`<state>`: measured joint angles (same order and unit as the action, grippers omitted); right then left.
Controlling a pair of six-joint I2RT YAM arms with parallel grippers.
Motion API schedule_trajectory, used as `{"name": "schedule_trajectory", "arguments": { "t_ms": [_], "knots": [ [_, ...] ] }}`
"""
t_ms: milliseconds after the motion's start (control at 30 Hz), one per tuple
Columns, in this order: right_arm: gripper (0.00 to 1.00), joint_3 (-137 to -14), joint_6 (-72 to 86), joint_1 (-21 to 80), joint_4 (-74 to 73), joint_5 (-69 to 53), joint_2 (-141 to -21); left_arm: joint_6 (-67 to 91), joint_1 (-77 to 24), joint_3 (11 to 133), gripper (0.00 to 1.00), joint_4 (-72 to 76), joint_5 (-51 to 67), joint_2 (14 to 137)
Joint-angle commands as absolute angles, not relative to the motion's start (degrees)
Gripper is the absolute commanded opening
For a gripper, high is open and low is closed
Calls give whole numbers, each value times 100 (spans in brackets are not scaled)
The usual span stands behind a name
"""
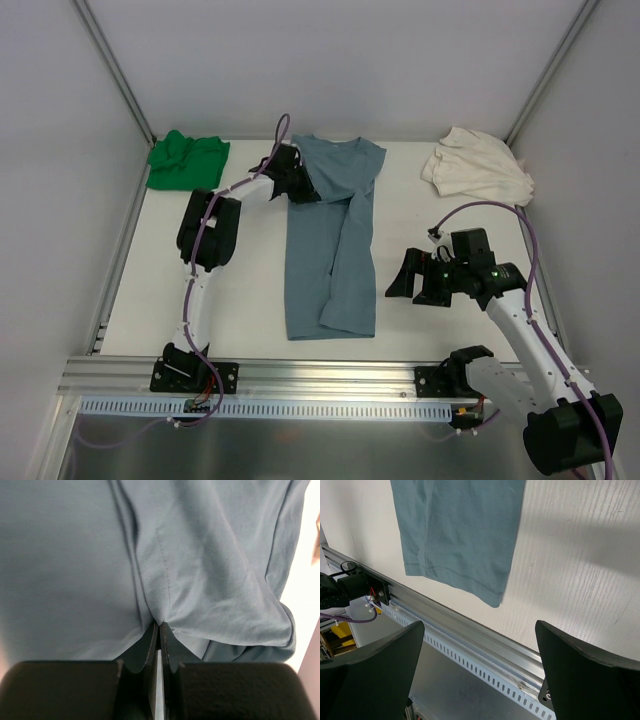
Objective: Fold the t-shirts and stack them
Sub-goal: Rotate the tshirt 90 degrees
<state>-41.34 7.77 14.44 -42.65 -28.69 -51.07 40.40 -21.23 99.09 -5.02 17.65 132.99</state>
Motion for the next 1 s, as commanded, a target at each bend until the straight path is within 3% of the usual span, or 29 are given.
{"name": "schedule_trajectory", "arguments": {
  "t_ms": [0,567,600,633,667,700,967],
  "knots": [
    [99,-4087,703,1397,-4131,-2874,-5106,3771,-1864,10169,0,-764,1661,12700],
    [100,-4131,686,1397,-4148,-2892,-5185,3630,-1477,10774,2,-1134,1661,13042],
    [99,-4131,686,1397,-4140,-2892,-5212,3630,-1468,10845,13,-1177,1670,13104],
    [100,-4148,686,1397,-4122,-2900,-5238,3639,-1468,10915,33,-1265,1713,13244],
    [99,-4157,677,1397,-4113,-2900,-5282,3656,-1450,11029,79,-1309,1731,13297],
    [99,-4166,677,1397,-4105,-2900,-5308,3665,-1450,11065,98,-1344,1749,13341],
    [100,-4122,826,1397,-3956,-3005,-5309,3516,-1468,10294,99,-1257,2012,12614]
  ]
}}
